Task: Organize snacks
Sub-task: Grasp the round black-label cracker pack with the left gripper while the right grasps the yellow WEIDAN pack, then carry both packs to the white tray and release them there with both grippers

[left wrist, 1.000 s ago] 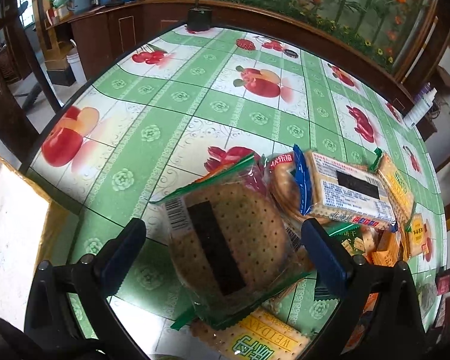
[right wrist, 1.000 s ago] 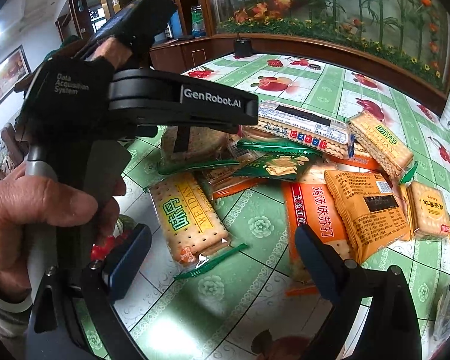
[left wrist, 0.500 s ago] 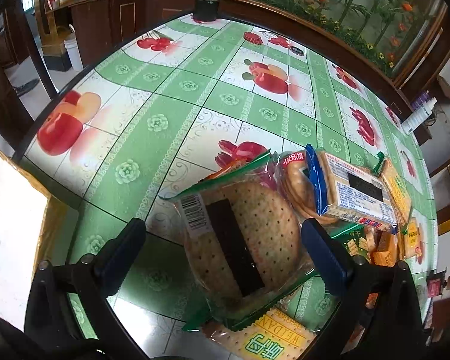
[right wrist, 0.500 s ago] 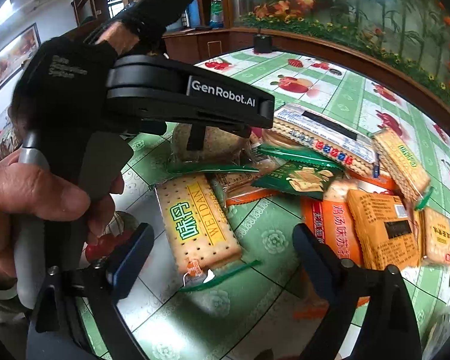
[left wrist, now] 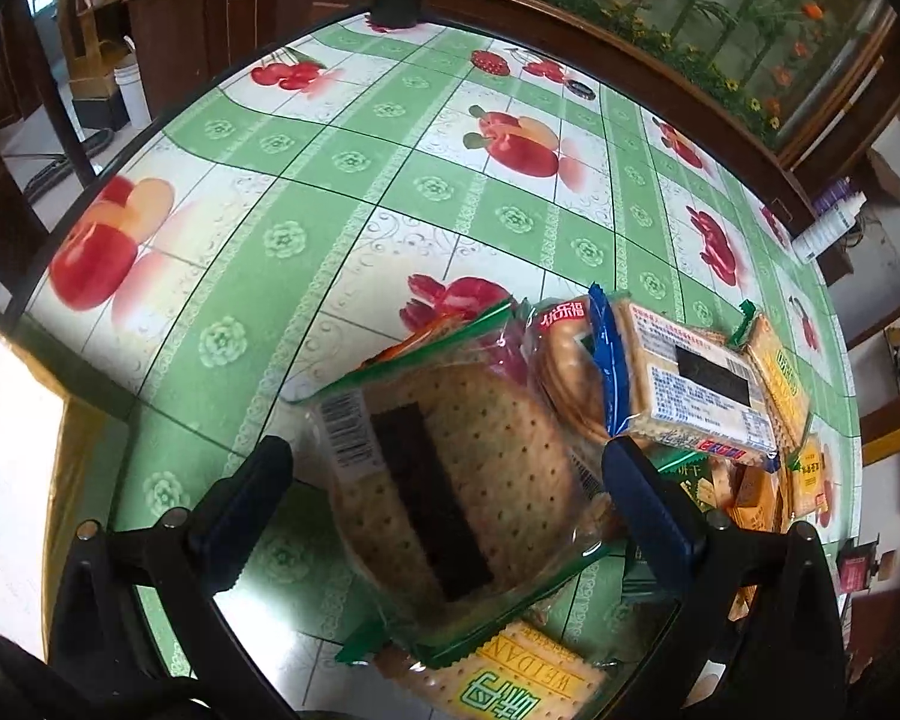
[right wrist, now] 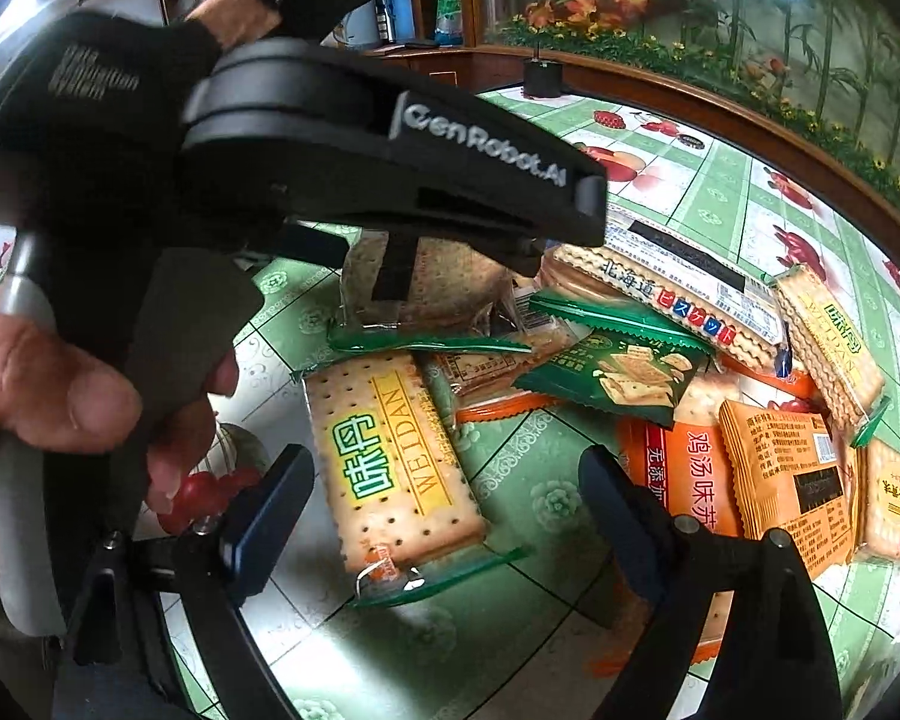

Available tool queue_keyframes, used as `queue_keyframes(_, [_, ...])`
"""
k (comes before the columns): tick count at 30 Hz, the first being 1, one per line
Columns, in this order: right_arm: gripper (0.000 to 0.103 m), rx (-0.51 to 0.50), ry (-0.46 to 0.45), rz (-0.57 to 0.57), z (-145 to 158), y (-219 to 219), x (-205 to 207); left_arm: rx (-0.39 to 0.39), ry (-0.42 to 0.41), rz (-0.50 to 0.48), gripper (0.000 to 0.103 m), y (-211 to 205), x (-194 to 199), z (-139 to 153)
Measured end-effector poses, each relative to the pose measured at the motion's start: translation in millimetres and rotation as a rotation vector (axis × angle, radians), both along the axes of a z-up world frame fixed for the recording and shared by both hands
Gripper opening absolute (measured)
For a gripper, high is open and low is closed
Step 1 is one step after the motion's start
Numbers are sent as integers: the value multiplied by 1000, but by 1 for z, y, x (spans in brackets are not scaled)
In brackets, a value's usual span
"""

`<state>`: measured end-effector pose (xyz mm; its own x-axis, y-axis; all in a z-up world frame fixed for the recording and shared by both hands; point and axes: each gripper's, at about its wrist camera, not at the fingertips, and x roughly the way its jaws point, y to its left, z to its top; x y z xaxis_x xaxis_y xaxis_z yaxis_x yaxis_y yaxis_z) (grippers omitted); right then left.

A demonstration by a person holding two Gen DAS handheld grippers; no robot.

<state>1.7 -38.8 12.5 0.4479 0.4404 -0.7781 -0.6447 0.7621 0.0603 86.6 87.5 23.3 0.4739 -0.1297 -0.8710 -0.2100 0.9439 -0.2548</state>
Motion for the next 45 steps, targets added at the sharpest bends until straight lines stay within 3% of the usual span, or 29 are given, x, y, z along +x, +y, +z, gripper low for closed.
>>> queue_keyframes(3, [88, -7, 2, 12, -2, 2, 2, -34, 26, -18, 103, 2, 3, -7])
queue_keyframes(4, [83, -7, 8, 20, -3, 3, 4, -39, 26, -19, 103, 3, 2, -8])
queue_keyframes(10, [56, -16, 51, 90, -6, 17, 10, -72, 19, -19, 78, 13, -4, -8])
queue_keyframes(24, [50, -62, 60, 70, -9, -3, -37, -32, -52, -51, 74, 8, -44, 6])
queue_keyframes(32, [62, -91, 27, 44, -13, 9, -33, -40, -27, -56, 74, 7, -47, -2])
queue_keyframes(33, [61, -90, 25, 42, -11, 9, -31, -44, -26, -52, 74, 8, -48, -2])
queue_keyframes(34, [50, -80, 42, 43, -10, 8, -29, -41, -29, -52, 74, 8, -49, -2])
queue_keyframes(35, [47, -66, 52, 40, -8, 7, -30, -35, -35, -55, 74, 9, -50, 1])
queue_keyframes(45, [47, 31, 26, -80, 3, -30, -52, 87, -146, -59, 74, 7, -82, 33])
